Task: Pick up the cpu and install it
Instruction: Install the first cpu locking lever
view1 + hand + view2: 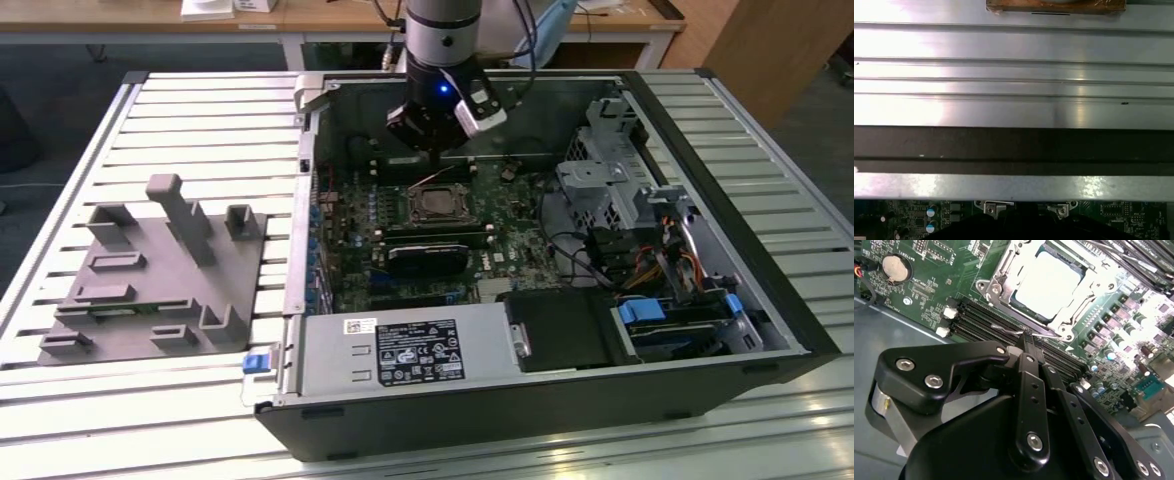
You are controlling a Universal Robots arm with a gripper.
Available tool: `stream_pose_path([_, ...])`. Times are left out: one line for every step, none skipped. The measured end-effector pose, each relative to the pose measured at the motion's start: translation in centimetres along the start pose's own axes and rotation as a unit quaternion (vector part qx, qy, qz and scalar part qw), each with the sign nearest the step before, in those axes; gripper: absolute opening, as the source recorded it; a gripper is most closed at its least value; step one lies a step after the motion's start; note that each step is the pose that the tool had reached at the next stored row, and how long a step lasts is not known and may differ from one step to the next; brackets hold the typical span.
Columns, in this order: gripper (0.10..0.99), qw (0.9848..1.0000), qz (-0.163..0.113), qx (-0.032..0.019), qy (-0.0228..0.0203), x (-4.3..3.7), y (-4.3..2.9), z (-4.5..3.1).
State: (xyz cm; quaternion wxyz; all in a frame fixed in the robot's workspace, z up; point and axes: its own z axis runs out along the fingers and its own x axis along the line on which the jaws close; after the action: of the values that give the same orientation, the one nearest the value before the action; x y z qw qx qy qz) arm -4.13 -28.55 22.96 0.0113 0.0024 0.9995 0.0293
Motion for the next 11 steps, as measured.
stream_pose_path([0.106, 1.0, 0.0, 0.0, 0.0, -0.04, 0.0, 0.08])
stream_pose_path([0.106, 1.0, 0.0, 0.0, 0.0, -0.1, 0.0, 0.17])
stream_pose_path([0.106, 1.0, 0.0, 0.0, 0.0, -0.17, 0.0, 0.26])
stream_pose_path([0.106, 1.0, 0.0, 0.0001, 0.0, -0.24, 0.01, 0.35])
stream_pose_path([0.106, 1.0, 0.0, 0.0, 0.0, -0.32, 0.01, 0.44])
stream_pose_path([0.106, 1.0, 0.0, 0.0, 0.0, -0.4, 0.02, 0.52])
stream_pose_path([0.106, 1.0, 0.0, 0.0, 0.0, -0.48, 0.03, 0.59])
stream_pose_path([0.106, 1.0, 0.0, 0.0001, 0.0, -0.57, 0.05, 0.66])
stream_pose_path([0.106, 1.0, 0.0, 0.0001, 0.0001, -0.66, 0.07, 0.73])
stream_pose_path([0.106, 1.0, 0.0, 0.0001, 0.0, -0.77, 0.1, 0.8])
stream_pose_path([0.106, 1.0, 0.0, 0.0, 0.0, -0.9, 0.12, 0.88])
